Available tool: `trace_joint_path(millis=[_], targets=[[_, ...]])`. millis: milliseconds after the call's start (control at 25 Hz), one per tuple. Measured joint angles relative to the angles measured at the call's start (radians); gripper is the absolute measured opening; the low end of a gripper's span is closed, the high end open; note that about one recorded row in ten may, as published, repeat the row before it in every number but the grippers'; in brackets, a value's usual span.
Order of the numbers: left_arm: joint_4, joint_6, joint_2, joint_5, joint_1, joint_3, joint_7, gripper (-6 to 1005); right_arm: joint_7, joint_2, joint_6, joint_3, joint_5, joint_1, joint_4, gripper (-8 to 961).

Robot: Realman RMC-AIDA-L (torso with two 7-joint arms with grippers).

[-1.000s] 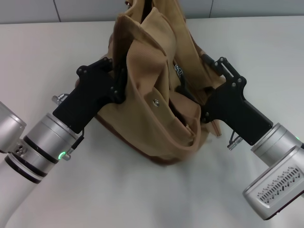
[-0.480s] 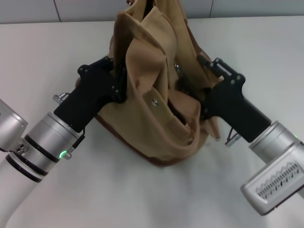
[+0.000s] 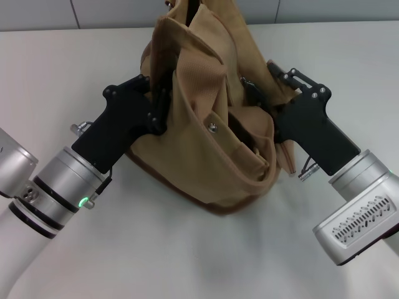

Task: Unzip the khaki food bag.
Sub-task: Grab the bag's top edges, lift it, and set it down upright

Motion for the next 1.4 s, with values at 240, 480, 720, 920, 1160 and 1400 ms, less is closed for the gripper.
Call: trace_joint_path(millis=[240,480,720,920,1160,1400], targets=[[-0.001,-0.005,0.0,0.0,-0.001,-0.002,0.0,51,-0.001,0.0,-0.004,-0.008,-0.003,-0.006,-0.005,348],[-0.004,-0.017,0.0,0.0,-0.007,-0.002,0.0,51,-0.018,0.0,-0.008,-0.004,-0.003,-0.012,-0.005,284],[-0.007,-0.023,0.0,0.0,-0.011,-0.002,0.0,51,-0.048,0.0,-0.008,0.016,0.003,-0.018,0.001,200],[-0.007,-0.024,0.0,0.0,-0.011,-0.002,0.0,51,-0.055,0.0,-0.02,0.044,0.0,-0.028,0.003,236],[-0.007,-0.024,0.0,0.0,-0.012,-0.002,0.0,51,-0.186,0.0,-0.049,0.034,-0.015,-0.032,0.011,464],[-0.007,-0.024,0.0,0.0,-0.016,-0.002,0.0,51,-0.262,0.0,-0.042,0.036,-0.056,-0.032,0.013,515]])
